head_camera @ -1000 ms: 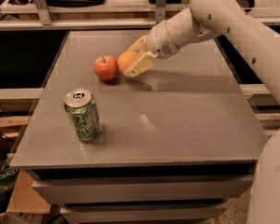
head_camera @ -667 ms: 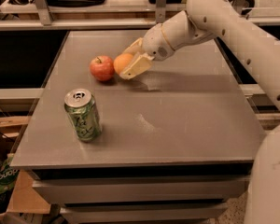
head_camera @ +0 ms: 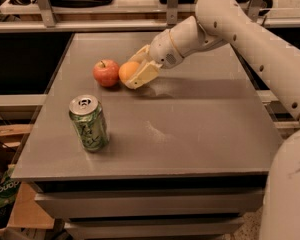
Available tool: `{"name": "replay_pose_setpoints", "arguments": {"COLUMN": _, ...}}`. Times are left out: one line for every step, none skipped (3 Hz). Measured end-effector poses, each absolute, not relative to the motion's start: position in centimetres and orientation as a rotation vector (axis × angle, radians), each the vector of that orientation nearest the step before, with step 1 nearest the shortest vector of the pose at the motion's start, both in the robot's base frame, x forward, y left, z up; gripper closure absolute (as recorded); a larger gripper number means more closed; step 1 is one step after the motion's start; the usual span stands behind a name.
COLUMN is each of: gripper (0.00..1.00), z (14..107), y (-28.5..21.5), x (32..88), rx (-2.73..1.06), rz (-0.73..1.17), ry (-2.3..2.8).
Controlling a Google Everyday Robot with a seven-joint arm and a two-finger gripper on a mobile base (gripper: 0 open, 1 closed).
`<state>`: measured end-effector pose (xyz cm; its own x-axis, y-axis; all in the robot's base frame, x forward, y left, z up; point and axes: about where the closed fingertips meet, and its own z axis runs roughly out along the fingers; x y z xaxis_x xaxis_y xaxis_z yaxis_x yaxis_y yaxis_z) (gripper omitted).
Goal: Move orange near apple
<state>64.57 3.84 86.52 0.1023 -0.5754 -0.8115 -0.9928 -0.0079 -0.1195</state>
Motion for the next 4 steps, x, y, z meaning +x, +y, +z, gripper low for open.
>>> {"name": "replay_pose_setpoints", "arguments": {"gripper": 0.59, "z": 86.28, "y": 3.93, "x": 64.42, "rx": -1.674, "rz": 0.754, "ry": 1.559}}
{"name": "replay_pose_setpoints", "arguments": {"gripper": 0.35, "z": 86.10, "y": 3.99, "x": 64.31, "rx": -1.678, "rz": 0.761, "ry": 1.558}}
{"name": "replay_pose_setpoints", "arguments": {"gripper": 0.13, "z": 86.04, "y": 4.07, "x": 64.22, "rx": -1.684, "rz": 0.765, "ry": 1.556}}
{"name": "replay_pose_setpoints", "arguments": {"gripper": 0.00, "z": 86.01, "y": 4.17, "x": 64.13, "rx": -1.690, "rz": 0.768, "ry": 1.552}}
